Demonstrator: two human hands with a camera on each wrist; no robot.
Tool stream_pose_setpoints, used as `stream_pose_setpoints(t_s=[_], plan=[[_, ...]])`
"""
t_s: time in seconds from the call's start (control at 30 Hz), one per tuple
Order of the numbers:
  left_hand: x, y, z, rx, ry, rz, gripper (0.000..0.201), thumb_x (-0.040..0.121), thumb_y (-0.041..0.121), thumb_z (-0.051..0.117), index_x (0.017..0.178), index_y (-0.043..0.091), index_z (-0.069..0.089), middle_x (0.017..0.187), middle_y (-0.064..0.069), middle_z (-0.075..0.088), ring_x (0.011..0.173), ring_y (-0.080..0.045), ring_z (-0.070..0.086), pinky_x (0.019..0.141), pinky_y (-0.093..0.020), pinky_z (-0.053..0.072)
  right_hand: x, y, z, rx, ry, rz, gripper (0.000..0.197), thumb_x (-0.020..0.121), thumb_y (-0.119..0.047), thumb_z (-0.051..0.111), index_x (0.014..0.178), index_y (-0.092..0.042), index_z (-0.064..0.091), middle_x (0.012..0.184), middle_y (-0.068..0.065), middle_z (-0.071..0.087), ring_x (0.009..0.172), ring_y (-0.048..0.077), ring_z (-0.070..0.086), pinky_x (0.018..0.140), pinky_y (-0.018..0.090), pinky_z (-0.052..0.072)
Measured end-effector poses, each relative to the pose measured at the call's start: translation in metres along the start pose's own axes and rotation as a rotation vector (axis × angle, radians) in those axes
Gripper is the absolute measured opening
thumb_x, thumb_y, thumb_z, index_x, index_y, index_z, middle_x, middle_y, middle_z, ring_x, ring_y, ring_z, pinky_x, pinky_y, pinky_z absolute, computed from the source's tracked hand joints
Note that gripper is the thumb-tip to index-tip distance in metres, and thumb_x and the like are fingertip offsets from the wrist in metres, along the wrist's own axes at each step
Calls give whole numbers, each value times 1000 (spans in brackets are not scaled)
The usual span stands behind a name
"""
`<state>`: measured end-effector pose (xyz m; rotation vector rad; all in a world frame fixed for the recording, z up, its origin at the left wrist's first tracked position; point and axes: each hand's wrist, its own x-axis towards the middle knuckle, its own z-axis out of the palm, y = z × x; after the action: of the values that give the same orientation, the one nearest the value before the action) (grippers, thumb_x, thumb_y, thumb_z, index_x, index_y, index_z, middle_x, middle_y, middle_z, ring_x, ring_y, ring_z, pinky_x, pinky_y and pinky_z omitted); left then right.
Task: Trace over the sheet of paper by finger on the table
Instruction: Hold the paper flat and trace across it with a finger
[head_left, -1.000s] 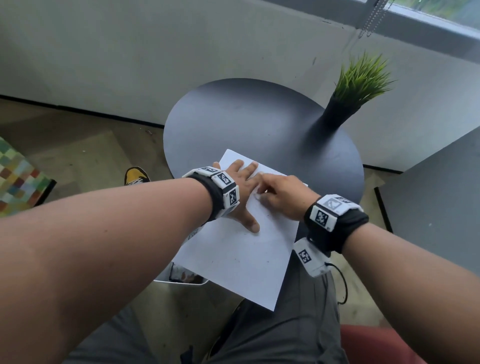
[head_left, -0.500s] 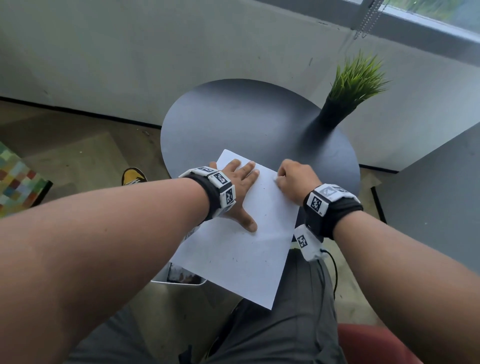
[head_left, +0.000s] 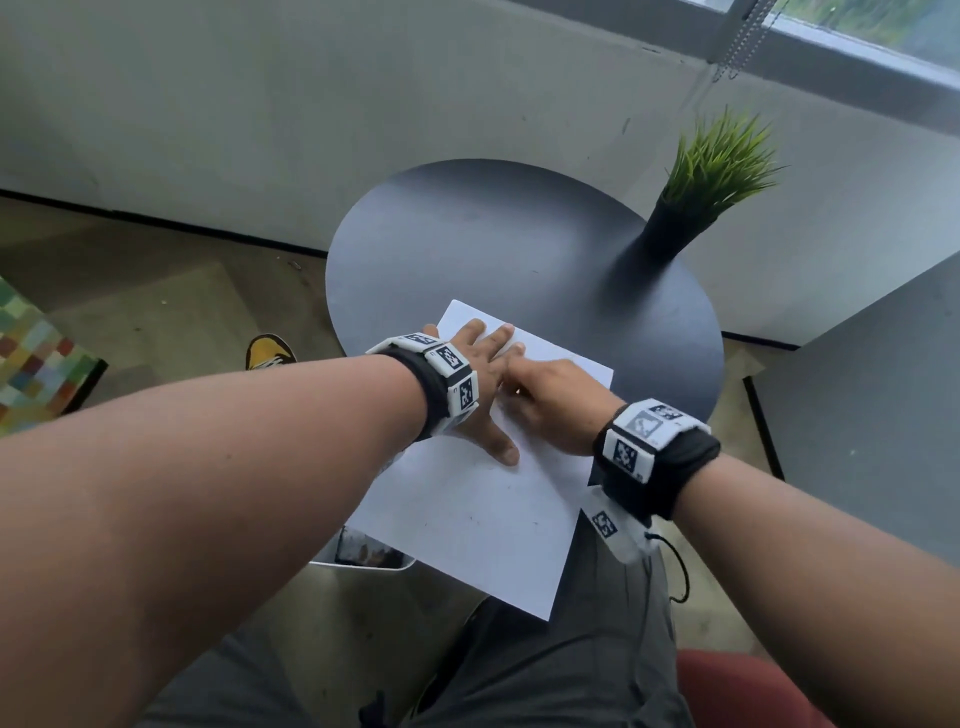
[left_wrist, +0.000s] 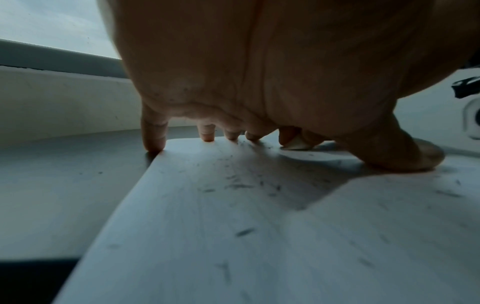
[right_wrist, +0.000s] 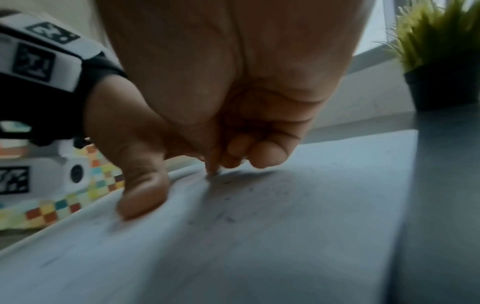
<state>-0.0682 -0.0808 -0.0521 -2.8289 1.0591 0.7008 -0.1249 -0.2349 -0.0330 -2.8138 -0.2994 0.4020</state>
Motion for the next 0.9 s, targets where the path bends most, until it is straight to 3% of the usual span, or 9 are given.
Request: stream_pose_setpoints(t_s=[0.13,0.2,0.33,0.5,0.57,0.63,0.7,0.83,0.9], plan=[[2,-1,1,10,-7,-2,145,48,99,54,159,32,-10,168,10,-16,154,-25,-12,116,-67,15,19,36,-18,21,113,364,13,89,-32,54,95,-20,56,102,7,66,92,28,58,78,33,48],[1,0,0,14,-2,-1,145,50,99,55,160,31,-10,168,10,-15,154,-25,-11,116,-67,14,27,39,-16,30,161,434,15,89,-33,53,94,-19,55,104,11,65,95,32,59,81,36,50],[0,1,-1,6,12,-4,142,51,97,57,160,31,-7,168,9,-14,155,-25,-10,116,-67,14,25,16,2,2,107,226,15,90,-33,53,96,-20,58,104,4,66,99,28,59,73,30,41],[1,1,0,-4,-13,-13,145,51,97,57,160,30,-11,168,8,-17,154,-25,-13,117,-69,11,23,45,-19,-1,139,390,13,89,-32,55,90,-19,55,98,8,65,91,30,59,76,34,49],[0,2,-1,9,-14,-18,144,52,96,59,160,30,-11,168,7,-18,154,-26,-13,116,-70,12,13,35,-13,-51,125,261,14,90,-31,53,95,-18,54,94,9,63,88,32,59,74,35,50],[0,4,-4,19,-26,-19,142,53,95,61,160,34,-10,168,6,-18,154,-29,-13,115,-71,12,-3,14,-3,-85,44,6,15,93,-29,51,97,-15,55,92,9,65,87,30,58,71,32,44],[-1,7,-6,28,-39,-16,138,54,94,62,158,41,-10,168,4,-18,154,-31,-13,114,-73,13,-13,13,-4,-83,-28,-83,13,93,-28,54,95,-16,57,92,6,66,86,27,57,69,30,40],[-2,10,-12,48,-66,-31,133,57,92,63,156,47,-13,167,3,-20,153,-33,-13,114,-74,14,0,51,-23,1,96,359,14,89,-33,54,94,-20,55,96,7,65,85,28,59,71,33,48],[-3,11,-12,51,-71,-34,133,56,92,63,156,47,-12,167,3,-19,153,-33,-13,114,-74,13,2,43,-18,-36,92,366,15,91,-31,50,99,-19,53,102,10,64,88,31,59,74,34,48]])
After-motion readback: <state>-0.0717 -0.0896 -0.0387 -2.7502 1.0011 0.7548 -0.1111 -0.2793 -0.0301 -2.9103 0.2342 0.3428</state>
